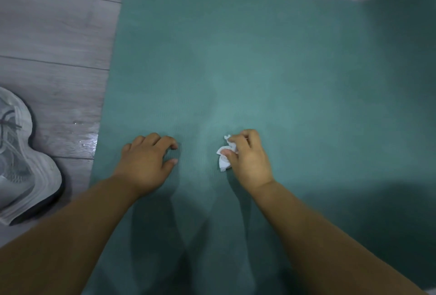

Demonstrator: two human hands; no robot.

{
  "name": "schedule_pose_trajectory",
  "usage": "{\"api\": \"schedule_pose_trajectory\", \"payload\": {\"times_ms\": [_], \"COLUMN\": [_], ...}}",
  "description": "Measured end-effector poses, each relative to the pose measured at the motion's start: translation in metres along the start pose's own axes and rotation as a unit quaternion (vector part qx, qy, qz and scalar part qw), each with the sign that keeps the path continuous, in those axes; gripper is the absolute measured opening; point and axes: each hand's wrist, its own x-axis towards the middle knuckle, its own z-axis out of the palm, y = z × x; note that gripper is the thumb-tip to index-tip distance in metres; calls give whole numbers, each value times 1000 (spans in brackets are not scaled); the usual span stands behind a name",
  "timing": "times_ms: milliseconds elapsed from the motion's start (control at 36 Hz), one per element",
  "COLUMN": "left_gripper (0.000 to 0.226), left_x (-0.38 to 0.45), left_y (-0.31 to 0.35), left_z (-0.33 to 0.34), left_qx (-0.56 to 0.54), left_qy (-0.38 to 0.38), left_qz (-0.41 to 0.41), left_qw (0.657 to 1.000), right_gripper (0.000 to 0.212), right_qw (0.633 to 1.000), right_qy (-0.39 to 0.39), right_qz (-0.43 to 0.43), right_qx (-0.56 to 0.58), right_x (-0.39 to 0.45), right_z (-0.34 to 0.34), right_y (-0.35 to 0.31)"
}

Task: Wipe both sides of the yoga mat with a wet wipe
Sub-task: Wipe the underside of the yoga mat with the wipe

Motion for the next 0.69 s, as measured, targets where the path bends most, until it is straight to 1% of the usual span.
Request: {"api": "schedule_pose_trajectory", "payload": {"times_ms": [56,83,111,139,167,222,306,333,389,417,444,472,500,528,556,583,611,639,694], "left_gripper": [30,29,29,29,30,30,30,30,30,31,36,44,53,60,63,66,70,74,81], "left_x": [0,-1,-1,-1,-2,-2,-2,-1,0,-1,-3,-3,-5,-6,-7,-8,-7,-6,-5], "left_y": [1,1,1,1,1,0,0,0,-1,-1,-3,-6,-7,-6,-6,-6,-8,-10,-11], "left_z": [1,1,1,2,2,2,1,1,2,2,4,7,8,8,7,9,12,15,15], "left_qx": [-2,-3,-3,-2,-2,-3,-2,1,5,6,13,24,35,43,50,52,52,59,57], "left_qy": [1,1,2,2,1,-2,-1,1,-2,0,12,31,42,54,44,30,6,-6,-4], "left_qz": [-1,-3,-3,-3,-3,-4,-2,-1,1,7,14,21,19,6,-24,-55,-78,-84,-78], "left_qw": [1000,1000,1000,1000,1000,1000,1000,1000,1000,1000,1000,999,998,998,997,997,996,995,995], "right_gripper": [28,28,26,25,25,30,49,52,49,46,44,46,51,55,52,44,29,17,13], "right_qw": [999,998,997,993,989,987,986,983,982,982,982,978,967,954,951,961,978,986,986], "right_qy": [23,46,75,94,109,90,41,42,-2,-11,-23,-50,-71,-83,-84,-62,-13,48,134], "right_qz": [30,28,4,-34,-70,-106,-119,-128,-136,-134,-127,-154,-201,-242,-253,-229,-174,-108,37], "right_qx": [25,15,-12,-55,-73,-78,-112,-126,-134,-131,-134,-134,-139,-157,-159,-143,-119,-116,-97], "right_x": [-2,-4,-5,-7,-10,-18,-30,-32,-36,-37,-37,-35,-31,-25,-14,-1,11,24,46], "right_z": [6,9,11,14,18,22,22,24,21,18,14,8,6,3,0,-5,-13,-23,-39], "right_y": [3,4,5,6,7,8,8,10,6,4,4,3,11,20,29,38,46,53,60]}}
